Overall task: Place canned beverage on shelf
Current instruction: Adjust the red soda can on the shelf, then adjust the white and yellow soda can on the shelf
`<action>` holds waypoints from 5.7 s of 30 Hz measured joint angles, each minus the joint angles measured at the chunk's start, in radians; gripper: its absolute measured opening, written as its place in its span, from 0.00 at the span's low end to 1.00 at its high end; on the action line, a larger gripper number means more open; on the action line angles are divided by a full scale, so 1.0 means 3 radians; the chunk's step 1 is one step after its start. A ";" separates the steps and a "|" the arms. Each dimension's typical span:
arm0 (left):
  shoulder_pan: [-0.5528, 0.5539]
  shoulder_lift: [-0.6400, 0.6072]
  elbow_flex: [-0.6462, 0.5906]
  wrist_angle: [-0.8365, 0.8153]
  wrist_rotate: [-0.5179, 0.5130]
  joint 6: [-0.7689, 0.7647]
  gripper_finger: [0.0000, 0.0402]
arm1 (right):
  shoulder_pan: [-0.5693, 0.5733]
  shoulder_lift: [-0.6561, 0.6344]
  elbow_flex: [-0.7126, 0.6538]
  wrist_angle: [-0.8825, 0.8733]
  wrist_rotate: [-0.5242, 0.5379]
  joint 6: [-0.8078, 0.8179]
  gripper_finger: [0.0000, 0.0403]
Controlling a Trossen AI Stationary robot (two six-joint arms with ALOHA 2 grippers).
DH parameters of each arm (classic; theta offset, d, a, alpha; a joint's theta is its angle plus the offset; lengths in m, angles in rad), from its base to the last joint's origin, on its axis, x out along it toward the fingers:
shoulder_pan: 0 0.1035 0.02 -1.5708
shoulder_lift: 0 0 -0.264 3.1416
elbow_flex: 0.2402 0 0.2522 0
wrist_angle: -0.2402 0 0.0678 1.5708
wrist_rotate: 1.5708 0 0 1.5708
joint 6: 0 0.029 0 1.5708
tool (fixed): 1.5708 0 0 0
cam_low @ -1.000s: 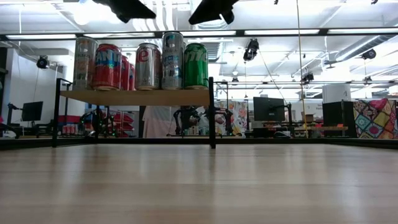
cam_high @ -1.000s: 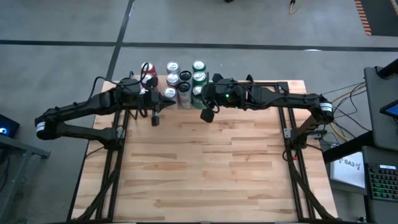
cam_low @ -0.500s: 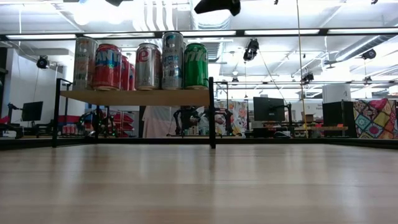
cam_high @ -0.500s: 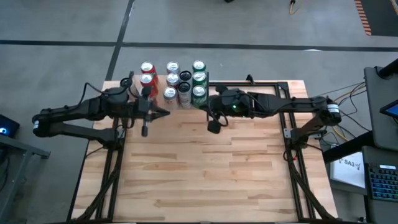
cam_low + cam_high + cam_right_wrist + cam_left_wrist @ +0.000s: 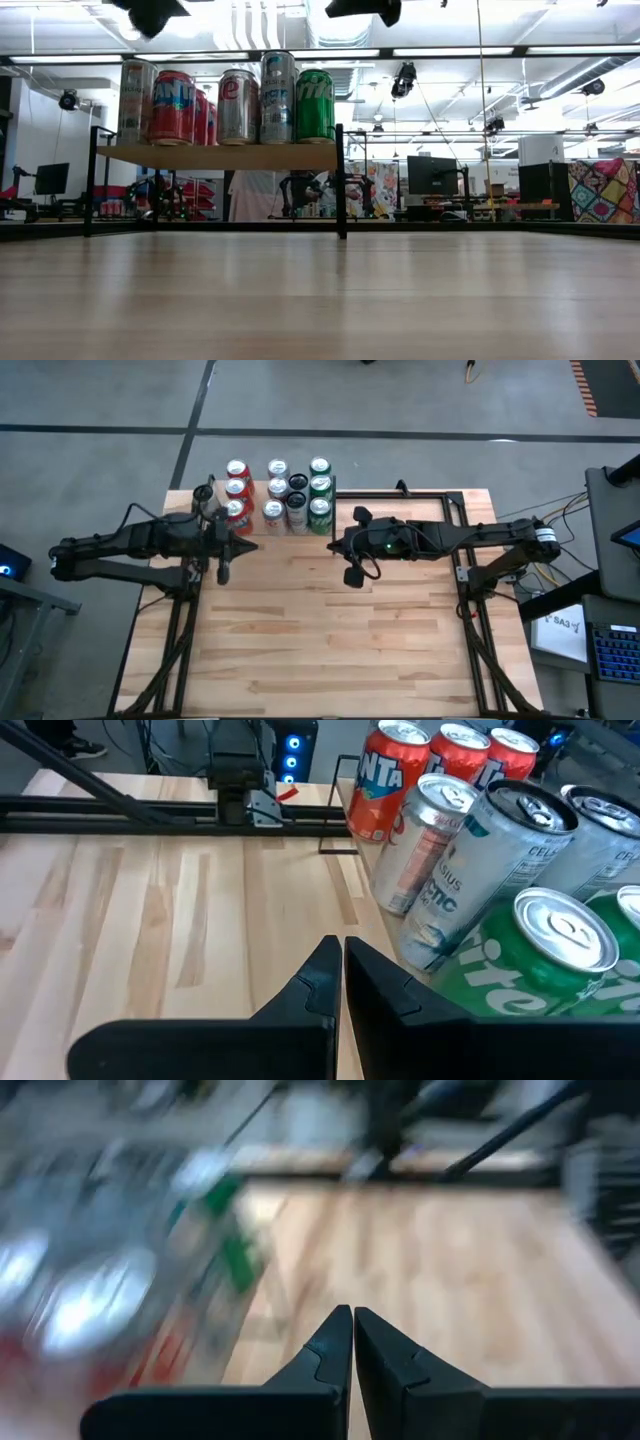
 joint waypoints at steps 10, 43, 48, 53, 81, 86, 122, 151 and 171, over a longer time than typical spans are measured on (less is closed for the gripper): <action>0.0002 0.0141 -0.0110 -0.0915 -0.1056 -0.0958 0.00 | 0.0006 -0.0005 -0.0097 0.0160 0.0001 -0.0007 0.02; 0.0002 0.0206 -0.0108 -0.0983 -0.1855 -0.1056 0.00 | 0.0006 0.0002 -0.0099 0.0156 0.0000 -0.0007 0.02; 0.0003 0.0206 -0.0108 -0.0988 -0.1985 -0.1056 0.00 | 0.0006 0.0002 -0.0099 0.0156 0.0000 -0.0007 0.02; 0.0002 0.0207 -0.0108 -0.0986 -0.1996 -0.1056 0.00 | 0.0006 0.0003 -0.0105 0.0155 0.0000 -0.0007 0.02; -0.0008 0.0236 0.0703 -0.1048 -0.1290 -0.1002 0.00 | 0.0006 0.0005 -0.0146 0.0139 -0.0003 -0.0024 0.02; 0.0005 0.0457 0.1485 -0.1616 -0.2112 -0.0726 0.00 | 0.0006 0.0005 -0.0146 0.0137 -0.0004 -0.0049 0.02; 0.2475 0.1785 0.2884 -0.3139 -0.0931 0.1047 0.00 | 0.0006 0.0005 -0.0146 0.0125 -0.0008 -0.0032 0.02; 0.2506 0.2050 0.2882 -0.3430 -0.0941 0.0972 0.00 | 0.0006 0.0005 -0.0149 0.0070 -0.0008 -0.0002 0.02; 0.2505 0.2035 0.2880 -0.3518 -0.0679 0.0881 0.00 | 0.0063 0.0005 -0.0149 0.0077 -0.0008 0.0021 0.02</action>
